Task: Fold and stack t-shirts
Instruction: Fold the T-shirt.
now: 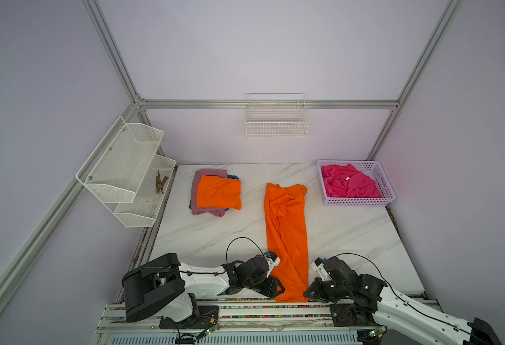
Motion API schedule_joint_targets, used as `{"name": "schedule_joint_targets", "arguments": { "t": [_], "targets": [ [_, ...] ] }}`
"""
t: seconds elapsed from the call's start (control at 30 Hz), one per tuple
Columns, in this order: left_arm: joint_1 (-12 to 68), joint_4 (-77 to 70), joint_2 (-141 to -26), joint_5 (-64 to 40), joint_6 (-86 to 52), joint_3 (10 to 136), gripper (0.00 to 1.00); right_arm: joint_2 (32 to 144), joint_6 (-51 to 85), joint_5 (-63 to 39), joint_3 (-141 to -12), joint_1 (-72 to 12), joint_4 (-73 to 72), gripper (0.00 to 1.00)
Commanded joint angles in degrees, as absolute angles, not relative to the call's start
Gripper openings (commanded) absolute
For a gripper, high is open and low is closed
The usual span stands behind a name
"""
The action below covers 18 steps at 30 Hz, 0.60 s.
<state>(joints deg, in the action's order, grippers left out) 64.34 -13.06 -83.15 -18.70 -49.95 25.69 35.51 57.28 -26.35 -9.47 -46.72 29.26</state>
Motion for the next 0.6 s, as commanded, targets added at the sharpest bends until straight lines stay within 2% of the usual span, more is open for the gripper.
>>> {"name": "schedule_joint_targets", "arguments": {
  "t": [0.0, 0.17, 0.23, 0.4, 0.5, 0.57],
  "targets": [
    [63.98, -16.0, -84.11, -19.78, -50.33, 24.2, 0.46, 34.99, 55.72, -25.41, -11.03, -47.22, 32.7, 0.0],
    [64.05, -16.97, -81.55, -18.88, -52.45, 21.22, 0.43, 34.53, 55.81, -25.62, -10.79, -47.2, 32.75, 0.0],
    [64.07, -15.97, -79.13, -18.52, -52.81, 20.94, 0.35, 34.22, 55.9, -25.57, -10.89, -47.2, 32.77, 0.0],
    [64.07, -12.21, -76.17, -17.88, -52.35, 22.01, 0.08, 33.34, 56.51, -25.13, -11.41, -47.2, 32.79, 0.0],
    [64.06, -9.25, -75.37, -18.29, -51.61, 23.65, 0.01, 32.51, 56.85, -24.84, -12.1, -47.21, 33.37, 0.0],
    [64.04, -7.5, -74.65, -17.74, -51.09, 24.66, 0.0, 31.85, 57.21, -24.39, -12.63, -47.2, 33.78, 0.0]
  ]
}}
